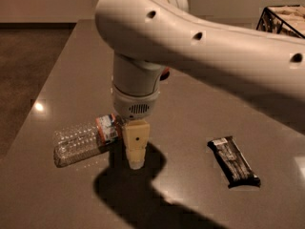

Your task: Move water bottle near apple

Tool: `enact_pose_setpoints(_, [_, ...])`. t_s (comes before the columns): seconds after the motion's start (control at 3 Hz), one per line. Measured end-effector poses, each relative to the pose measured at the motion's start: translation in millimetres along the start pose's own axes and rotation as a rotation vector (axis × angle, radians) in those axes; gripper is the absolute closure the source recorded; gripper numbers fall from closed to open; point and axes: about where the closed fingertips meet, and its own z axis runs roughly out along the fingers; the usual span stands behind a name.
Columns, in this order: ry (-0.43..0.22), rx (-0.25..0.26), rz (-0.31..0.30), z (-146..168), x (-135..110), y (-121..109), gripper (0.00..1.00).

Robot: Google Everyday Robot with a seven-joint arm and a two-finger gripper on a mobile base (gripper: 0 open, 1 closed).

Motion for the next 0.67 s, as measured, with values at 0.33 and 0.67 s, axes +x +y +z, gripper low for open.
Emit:
enact_pose_setpoints(0.33, [0.028,-0.009,-0.001,6.5,-11.9,-4.8,0.15])
enact_pose_setpoints(0.67, [0.047,-0.026,0.011,5.7,-20.8,-11.5,0.39])
